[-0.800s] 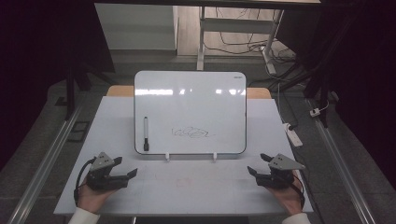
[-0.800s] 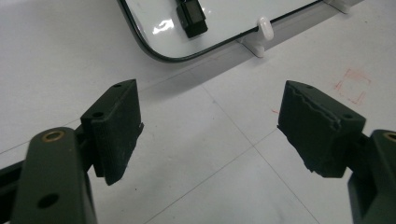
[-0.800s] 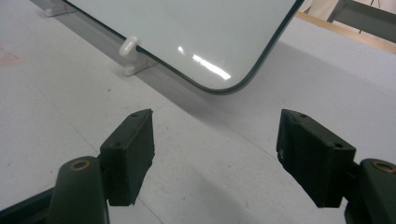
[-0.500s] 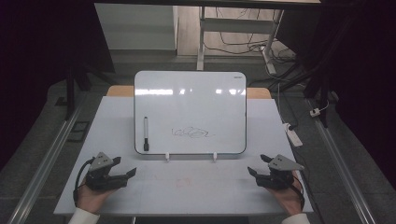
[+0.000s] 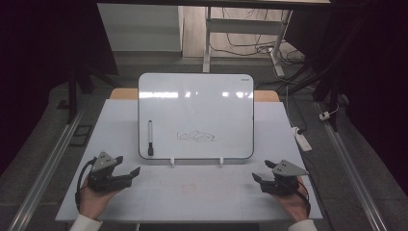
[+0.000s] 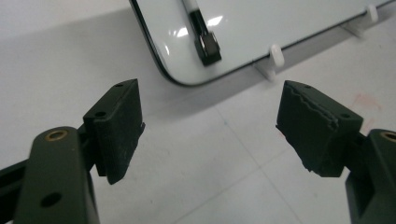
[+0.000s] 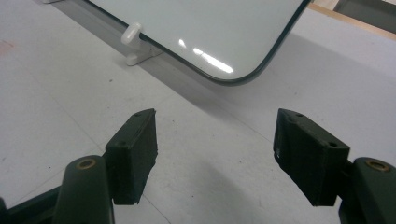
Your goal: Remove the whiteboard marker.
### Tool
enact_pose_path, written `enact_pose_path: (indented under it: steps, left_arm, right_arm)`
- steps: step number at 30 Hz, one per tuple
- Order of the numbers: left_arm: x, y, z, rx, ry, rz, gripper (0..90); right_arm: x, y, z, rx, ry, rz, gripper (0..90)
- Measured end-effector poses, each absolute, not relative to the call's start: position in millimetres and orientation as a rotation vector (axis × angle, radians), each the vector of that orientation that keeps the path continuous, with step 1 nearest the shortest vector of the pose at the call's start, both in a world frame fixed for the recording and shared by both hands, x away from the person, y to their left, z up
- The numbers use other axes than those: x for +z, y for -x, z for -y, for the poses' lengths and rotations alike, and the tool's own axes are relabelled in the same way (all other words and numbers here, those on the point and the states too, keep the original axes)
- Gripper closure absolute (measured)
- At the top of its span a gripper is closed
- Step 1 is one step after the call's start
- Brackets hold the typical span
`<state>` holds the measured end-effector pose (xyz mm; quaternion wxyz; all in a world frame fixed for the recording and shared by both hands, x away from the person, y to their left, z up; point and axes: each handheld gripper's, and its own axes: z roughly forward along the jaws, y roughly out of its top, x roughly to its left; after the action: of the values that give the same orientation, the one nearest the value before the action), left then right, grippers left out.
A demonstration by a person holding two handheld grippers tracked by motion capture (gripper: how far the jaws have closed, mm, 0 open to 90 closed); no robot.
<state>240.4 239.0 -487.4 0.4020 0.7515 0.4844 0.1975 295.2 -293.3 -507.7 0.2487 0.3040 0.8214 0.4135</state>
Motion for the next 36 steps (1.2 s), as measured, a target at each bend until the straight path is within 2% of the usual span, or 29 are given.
enact_pose_path:
  steps: [5,7,15,21,24,25,26,28,33,36]
  left_arm:
    - [-471,-263,-223,0.509,-1.911,-1.227,25.7]
    - [-459,-279,-213,0.558,-1.934,-1.217,26.7]
    - [-452,-315,-192,0.688,-1.944,-1.254,30.4]
    - [-456,-337,-185,0.772,-1.931,-1.309,40.1]
    - [-460,-345,-183,0.802,-1.93,-1.323,49.9]
    - [-461,-346,-182,0.814,-1.939,-1.325,49.9]
    - [-462,-348,-181,0.817,-1.943,-1.323,55.4]
    - [-463,-350,-179,0.833,-1.955,-1.328,57.2]
    - [-465,-351,-176,0.855,-1.961,-1.314,69.7]
    - [-466,-352,-174,0.862,-1.96,-1.316,70.1]
  right_arm:
    - [-508,-294,294,1.126,-0.821,-2.239,30.2]
    - [-508,-294,295,1.128,-0.825,-2.237,30.3]
    - [-508,-293,295,1.122,-0.836,-2.232,30.8]
    - [-509,-292,293,1.117,-0.834,-2.234,31.0]
    - [-509,-292,294,1.115,-0.834,-2.231,31.1]
    - [-509,-292,294,1.115,-0.834,-2.231,31.1]
    - [-509,-292,294,1.116,-0.831,-2.229,31.1]
    - [-509,-292,294,1.114,-0.835,-2.229,31.1]
    - [-509,-291,293,1.107,-0.833,-2.229,31.4]
    - [-509,-291,293,1.104,-0.83,-2.228,31.4]
